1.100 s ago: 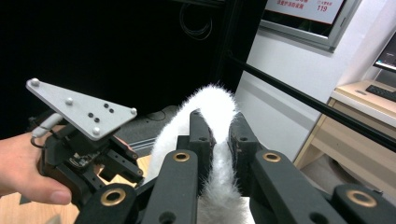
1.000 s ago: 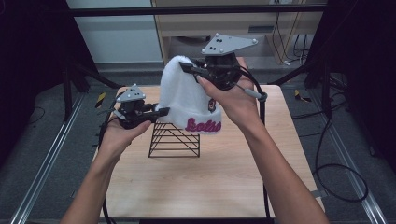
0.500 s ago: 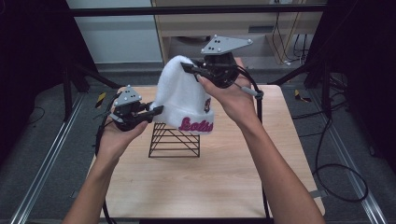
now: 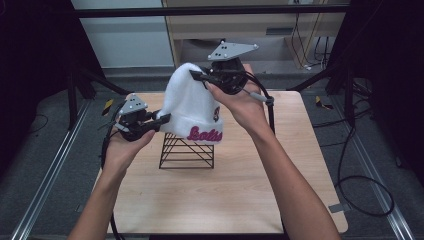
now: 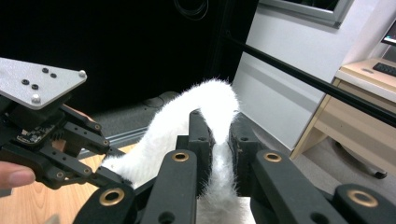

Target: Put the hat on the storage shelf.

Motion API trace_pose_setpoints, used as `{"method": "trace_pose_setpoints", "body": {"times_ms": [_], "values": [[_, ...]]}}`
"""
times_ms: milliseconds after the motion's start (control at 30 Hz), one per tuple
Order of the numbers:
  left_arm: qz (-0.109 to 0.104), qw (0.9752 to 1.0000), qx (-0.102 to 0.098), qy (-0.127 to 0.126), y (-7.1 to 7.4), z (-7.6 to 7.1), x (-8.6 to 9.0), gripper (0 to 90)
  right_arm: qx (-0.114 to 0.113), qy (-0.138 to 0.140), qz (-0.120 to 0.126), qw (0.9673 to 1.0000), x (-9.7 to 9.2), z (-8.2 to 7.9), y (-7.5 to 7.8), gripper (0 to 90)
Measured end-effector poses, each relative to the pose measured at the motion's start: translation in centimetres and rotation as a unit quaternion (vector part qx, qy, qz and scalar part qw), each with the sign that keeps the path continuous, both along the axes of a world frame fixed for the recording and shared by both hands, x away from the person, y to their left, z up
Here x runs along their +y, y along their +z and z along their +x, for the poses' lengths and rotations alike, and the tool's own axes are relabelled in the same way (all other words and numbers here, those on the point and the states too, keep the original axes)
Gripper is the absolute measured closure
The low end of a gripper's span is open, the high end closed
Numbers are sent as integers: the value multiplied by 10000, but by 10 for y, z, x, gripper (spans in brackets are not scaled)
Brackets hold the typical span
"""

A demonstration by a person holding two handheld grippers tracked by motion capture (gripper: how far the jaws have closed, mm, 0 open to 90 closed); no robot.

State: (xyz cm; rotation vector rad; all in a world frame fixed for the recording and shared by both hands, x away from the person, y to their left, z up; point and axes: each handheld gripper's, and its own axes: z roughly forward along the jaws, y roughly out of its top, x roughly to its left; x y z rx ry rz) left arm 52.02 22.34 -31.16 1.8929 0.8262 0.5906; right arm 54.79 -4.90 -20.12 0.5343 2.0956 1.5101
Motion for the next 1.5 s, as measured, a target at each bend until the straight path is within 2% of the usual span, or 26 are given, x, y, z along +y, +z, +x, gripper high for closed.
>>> {"method": "trace_pose_setpoints", "body": {"times_ms": [267, 533, 800, 867, 1067, 1500], "values": [[6, 9999, -13, 134, -7, 3, 0, 705, 33, -24, -97, 9999, 5, 8, -6, 826], [36, 9998, -51, 202, -13, 0, 3, 706, 58, 2, -143, 9999, 7, 8, -11, 825], [-13, 9996, 22, 275, -21, 4, 7, 706, 70, 28, -238, 9997, 11, 10, -15, 822], [3, 9995, 55, 297, -24, 5, 7, 705, 78, 12, -330, 9994, 12, 13, -18, 821], [-28, 9994, 92, 342, -29, 8, 10, 702, 170, -23, -320, 9993, 13, 20, -24, 821], [-37, 9992, 104, 384, -44, 1, 20, 700, 170, 152, -394, 9990, 23, 9, -32, 819]]}}
